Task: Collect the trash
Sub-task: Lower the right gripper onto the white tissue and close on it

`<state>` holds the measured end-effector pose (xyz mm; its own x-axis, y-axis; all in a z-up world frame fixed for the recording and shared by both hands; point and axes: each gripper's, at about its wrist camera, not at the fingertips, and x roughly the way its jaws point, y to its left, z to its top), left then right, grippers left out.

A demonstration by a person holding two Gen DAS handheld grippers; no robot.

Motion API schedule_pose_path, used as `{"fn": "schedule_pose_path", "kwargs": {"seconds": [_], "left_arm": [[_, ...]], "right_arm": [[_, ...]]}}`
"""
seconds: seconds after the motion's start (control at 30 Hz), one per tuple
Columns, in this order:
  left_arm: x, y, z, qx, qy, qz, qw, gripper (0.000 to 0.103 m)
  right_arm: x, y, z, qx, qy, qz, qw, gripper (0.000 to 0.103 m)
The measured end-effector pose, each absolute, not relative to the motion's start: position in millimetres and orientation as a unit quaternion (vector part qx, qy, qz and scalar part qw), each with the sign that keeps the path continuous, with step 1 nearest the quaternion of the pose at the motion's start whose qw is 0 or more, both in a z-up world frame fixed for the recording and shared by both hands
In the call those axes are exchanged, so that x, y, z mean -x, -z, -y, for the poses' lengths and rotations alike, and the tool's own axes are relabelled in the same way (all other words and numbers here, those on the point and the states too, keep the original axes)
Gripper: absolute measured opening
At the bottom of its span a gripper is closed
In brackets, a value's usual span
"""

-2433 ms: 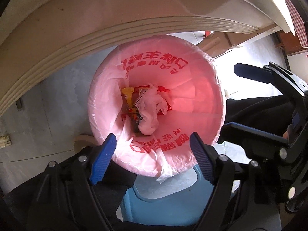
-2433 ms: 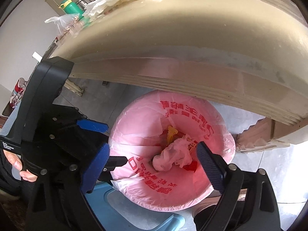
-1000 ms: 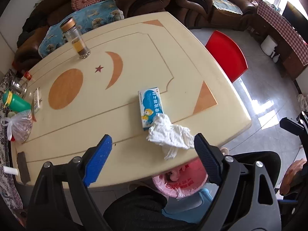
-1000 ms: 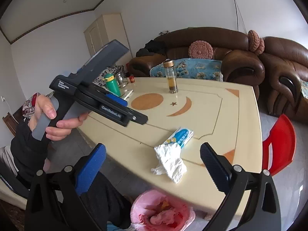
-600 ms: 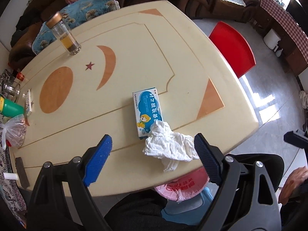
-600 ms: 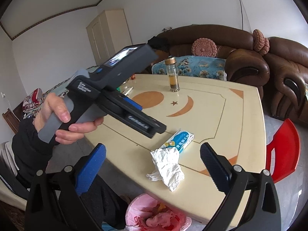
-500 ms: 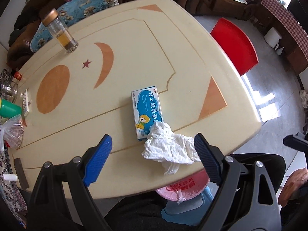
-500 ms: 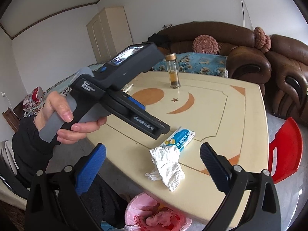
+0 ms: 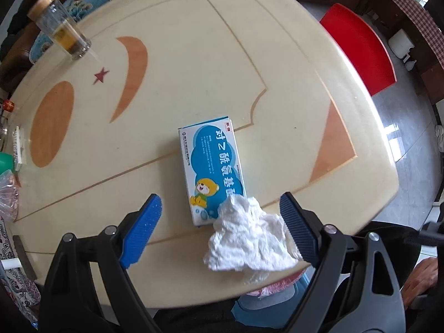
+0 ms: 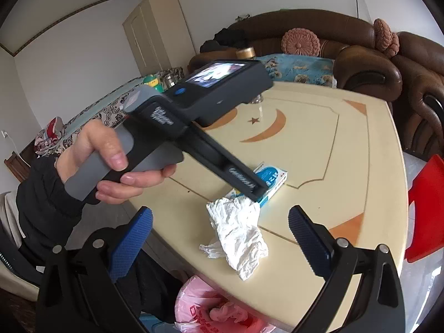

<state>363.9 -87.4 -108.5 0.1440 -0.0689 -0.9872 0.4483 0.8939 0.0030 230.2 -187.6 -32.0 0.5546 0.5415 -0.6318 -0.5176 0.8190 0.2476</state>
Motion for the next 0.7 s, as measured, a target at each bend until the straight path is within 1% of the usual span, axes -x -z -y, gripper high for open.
{"fn": "schedule_pose_path", "kwargs": {"seconds": [0.4,0.57,0.7], "left_arm": [[-389.3,151.9,93.2,-0.146,0.177,-0.657,0.718,0.085],[-397.0,166.1,94.3,-0.148,0.181,-0.665,0.71,0.085],[-396.4,171.0,94.0,-0.154,0.183,-0.665,0.708,0.085]], "right_arm": [[-252.6,93.1,148.8,0.017,-0.318,-0.402,0.859,0.096],[-265.7,118.5,143.1,0.005,-0.325,-0.422,0.847,0.096],[-274.6,131.1,140.7,0.005,-0.319,-0.422,0.848,0.096]]}}
